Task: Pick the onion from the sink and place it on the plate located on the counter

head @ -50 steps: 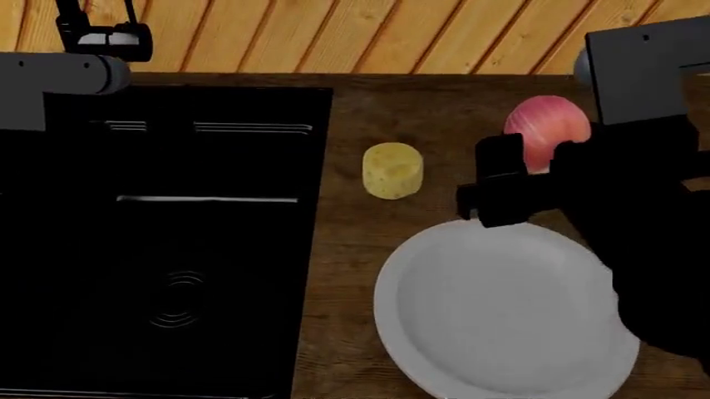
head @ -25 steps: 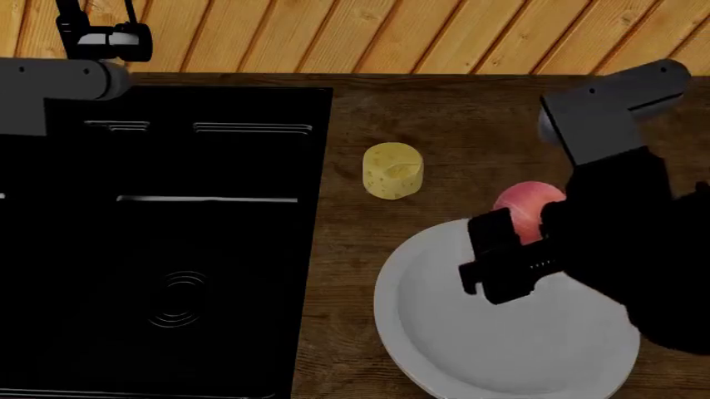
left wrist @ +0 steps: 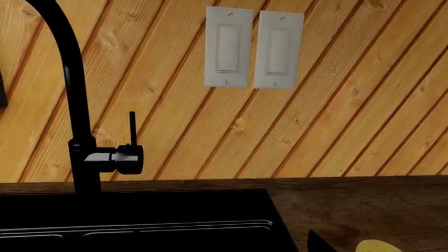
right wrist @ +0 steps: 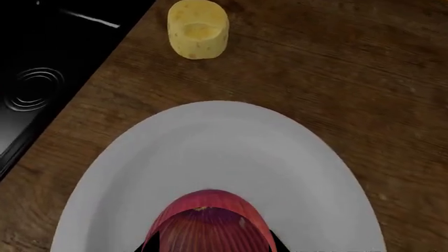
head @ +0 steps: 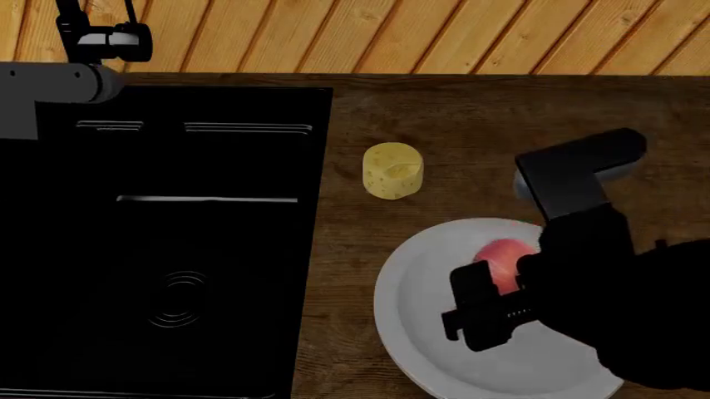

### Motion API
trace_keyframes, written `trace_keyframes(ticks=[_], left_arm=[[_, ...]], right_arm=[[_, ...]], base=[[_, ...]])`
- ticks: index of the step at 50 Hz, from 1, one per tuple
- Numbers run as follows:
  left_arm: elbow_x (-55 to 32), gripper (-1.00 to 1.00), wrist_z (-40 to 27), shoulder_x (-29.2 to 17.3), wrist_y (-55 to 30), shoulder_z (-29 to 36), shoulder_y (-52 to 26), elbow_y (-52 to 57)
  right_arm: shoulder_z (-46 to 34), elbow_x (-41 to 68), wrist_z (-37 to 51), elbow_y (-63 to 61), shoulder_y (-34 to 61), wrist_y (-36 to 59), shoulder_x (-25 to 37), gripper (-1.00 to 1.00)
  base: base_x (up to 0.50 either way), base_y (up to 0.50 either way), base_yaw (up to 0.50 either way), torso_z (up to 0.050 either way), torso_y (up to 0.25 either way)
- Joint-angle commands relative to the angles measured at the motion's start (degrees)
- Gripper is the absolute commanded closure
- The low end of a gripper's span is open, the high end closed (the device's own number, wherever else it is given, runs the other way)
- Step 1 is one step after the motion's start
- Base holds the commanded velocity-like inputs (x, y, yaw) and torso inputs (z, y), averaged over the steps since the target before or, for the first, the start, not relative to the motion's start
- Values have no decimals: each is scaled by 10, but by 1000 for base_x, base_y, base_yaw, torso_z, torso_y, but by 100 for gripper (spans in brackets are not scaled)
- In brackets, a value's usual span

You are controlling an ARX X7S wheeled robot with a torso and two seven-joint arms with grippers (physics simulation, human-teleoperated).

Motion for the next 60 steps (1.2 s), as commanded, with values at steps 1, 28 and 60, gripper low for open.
trace_keyframes(ticks=[1,28,60], left_arm=[[1,-100,1,-2,4,3,1,-2],[-1,-100,2,-5,9,8,12,4],[-9,-100,-2,-7,4,9,5,11]], right_arm=[[-9,-26,-24,10,-20,-23,-4,100],[-24,-41,-34,24,-42,-48,-9,100],[-3,-11,-6,14,22,-10,-5,-100]], base=[[0,0,0,0,0],[0,0,0,0,0],[0,0,0,0,0]])
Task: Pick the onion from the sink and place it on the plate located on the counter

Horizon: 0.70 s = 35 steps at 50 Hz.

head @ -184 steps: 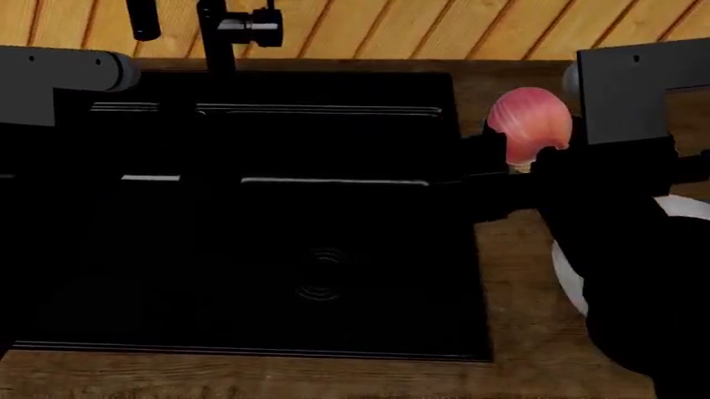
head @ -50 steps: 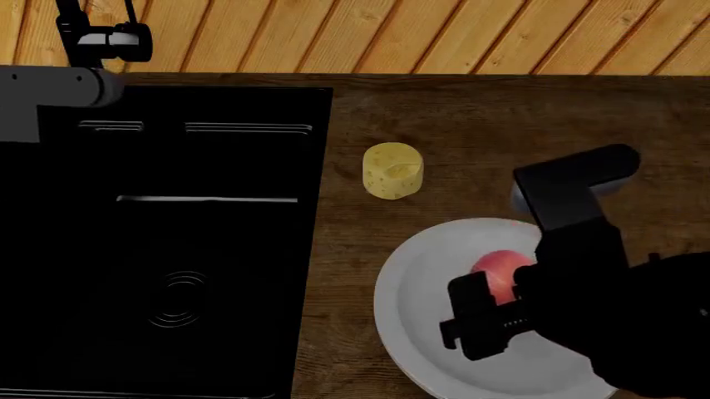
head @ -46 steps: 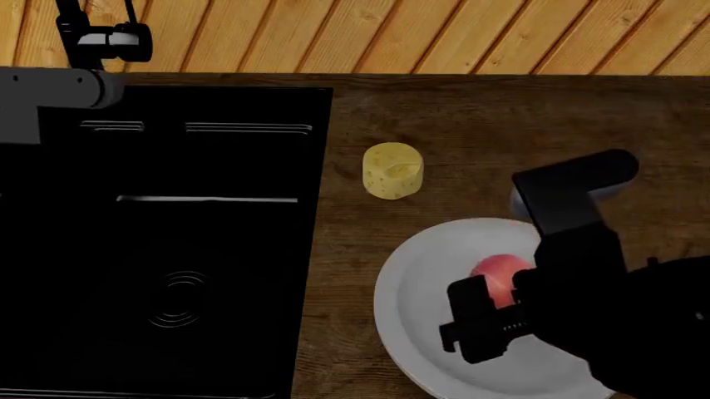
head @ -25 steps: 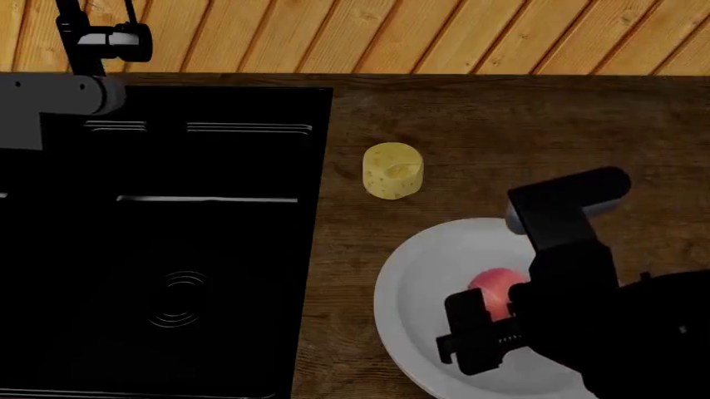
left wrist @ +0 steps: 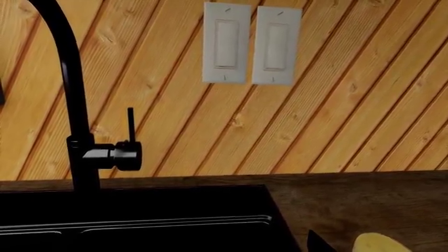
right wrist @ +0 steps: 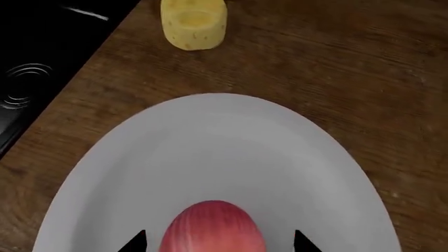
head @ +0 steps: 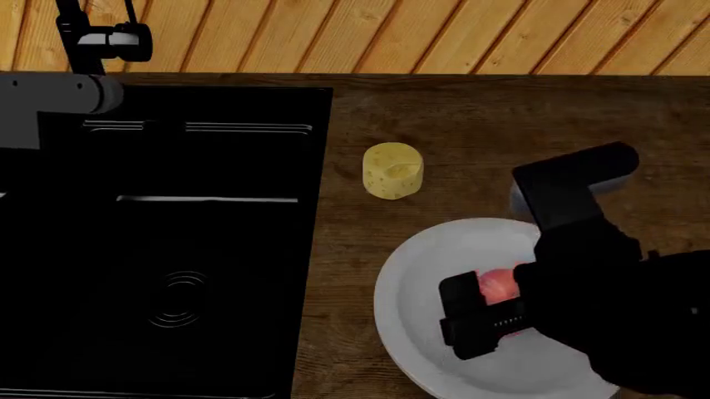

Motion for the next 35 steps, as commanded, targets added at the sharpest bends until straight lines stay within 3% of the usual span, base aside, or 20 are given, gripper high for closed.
trace_keyframes(ticks=[1,16,21,28,35], left_arm=[[-2,-100,-1,0,-3,2,-6,3],[1,-100,2,-2,-7,14,-10,10],[-21,-100,-3,-28,-58,19,1,75],[-25,-100,16,-36,-61,26,2,74],[-34,-100,23,-44,-71,31,6,96]], right_arm=[[18,20,18,-9,43,26,3,-100],[93,72,72,-88,63,5,40,-100],[131,87,106,-131,54,-18,67,-100],[154,100,137,-148,68,-12,97,-100],[210,157,183,-180,45,-14,165,-100]], base=[[0,0,0,0,0],[0,0,0,0,0],[0,0,0,0,0],[0,0,0,0,0],[0,0,0,0,0]])
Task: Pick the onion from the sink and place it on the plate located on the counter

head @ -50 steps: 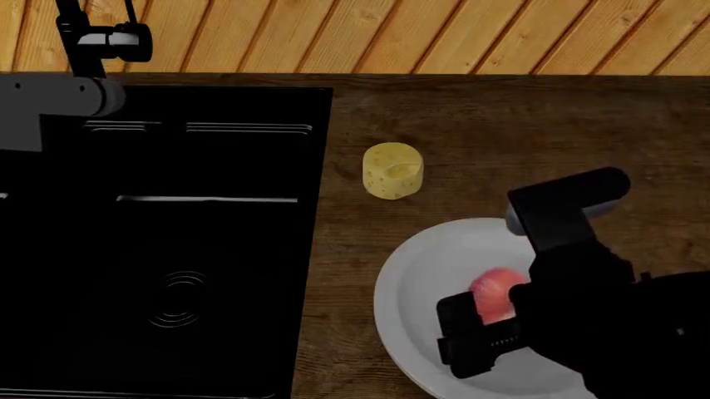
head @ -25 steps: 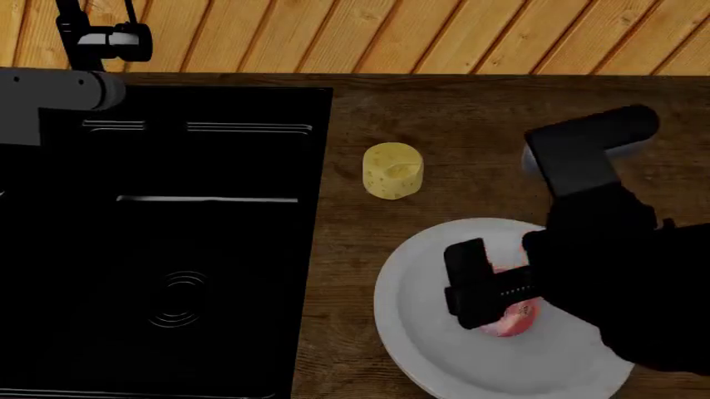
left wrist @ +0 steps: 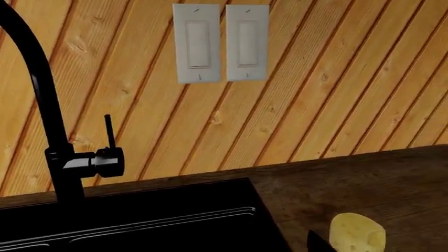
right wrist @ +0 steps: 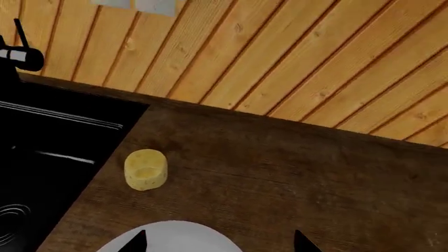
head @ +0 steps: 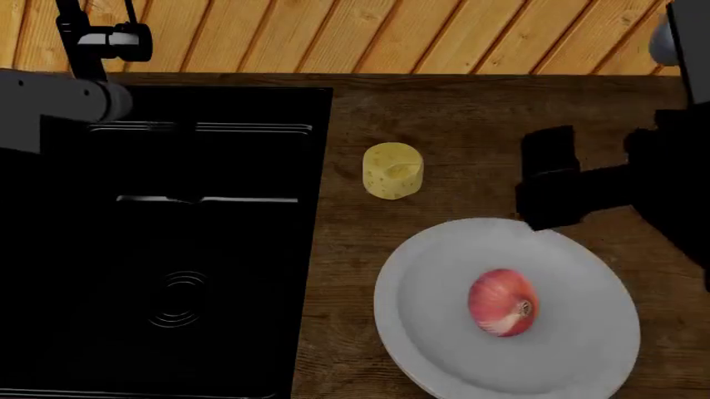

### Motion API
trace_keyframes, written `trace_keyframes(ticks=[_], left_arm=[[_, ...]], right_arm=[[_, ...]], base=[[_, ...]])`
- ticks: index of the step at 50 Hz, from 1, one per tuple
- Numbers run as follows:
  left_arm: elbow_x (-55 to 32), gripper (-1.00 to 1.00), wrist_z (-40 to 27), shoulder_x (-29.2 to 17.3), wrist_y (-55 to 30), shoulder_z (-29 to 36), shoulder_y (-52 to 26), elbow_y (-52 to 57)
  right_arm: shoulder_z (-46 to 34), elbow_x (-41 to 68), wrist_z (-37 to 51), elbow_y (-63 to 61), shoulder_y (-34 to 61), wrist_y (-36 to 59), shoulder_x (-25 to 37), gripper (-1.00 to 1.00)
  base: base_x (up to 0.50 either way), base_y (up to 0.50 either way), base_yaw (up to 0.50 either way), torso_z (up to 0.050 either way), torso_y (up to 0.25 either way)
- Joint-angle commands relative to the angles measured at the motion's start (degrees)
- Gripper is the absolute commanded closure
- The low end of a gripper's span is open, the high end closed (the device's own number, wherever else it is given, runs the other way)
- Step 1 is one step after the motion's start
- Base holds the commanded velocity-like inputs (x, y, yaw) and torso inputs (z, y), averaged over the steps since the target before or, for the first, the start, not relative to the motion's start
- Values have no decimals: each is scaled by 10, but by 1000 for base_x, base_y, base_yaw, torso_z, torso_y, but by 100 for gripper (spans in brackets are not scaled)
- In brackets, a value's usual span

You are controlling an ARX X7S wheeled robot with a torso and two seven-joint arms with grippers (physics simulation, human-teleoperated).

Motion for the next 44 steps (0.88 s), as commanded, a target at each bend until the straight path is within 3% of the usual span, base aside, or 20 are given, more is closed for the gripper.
trace_keyframes(ticks=[1,19,22,26,41,44], left_arm=[[-13,-100,13,-13,-18,9,6,30],[-46,-100,25,-29,-57,18,6,90],[-56,-100,22,-32,-71,16,4,106],[-64,-100,26,-36,-77,19,7,121],[-92,-100,23,-56,-107,17,8,177],[-104,-100,16,-62,-119,11,4,201]], right_arm=[[71,65,64,-51,-13,-3,80,-100],[215,226,140,-107,-126,-32,274,-100],[300,244,139,-116,-208,-43,306,-100],[480,257,157,-119,-306,37,283,-100],[767,398,282,-80,-370,204,283,-100],[883,448,307,-88,-463,210,294,-100]], base=[[0,0,0,0,0],[0,0,0,0,0],[0,0,0,0,0],[0,0,0,0,0],[0,0,0,0,0],[0,0,0,0,0]])
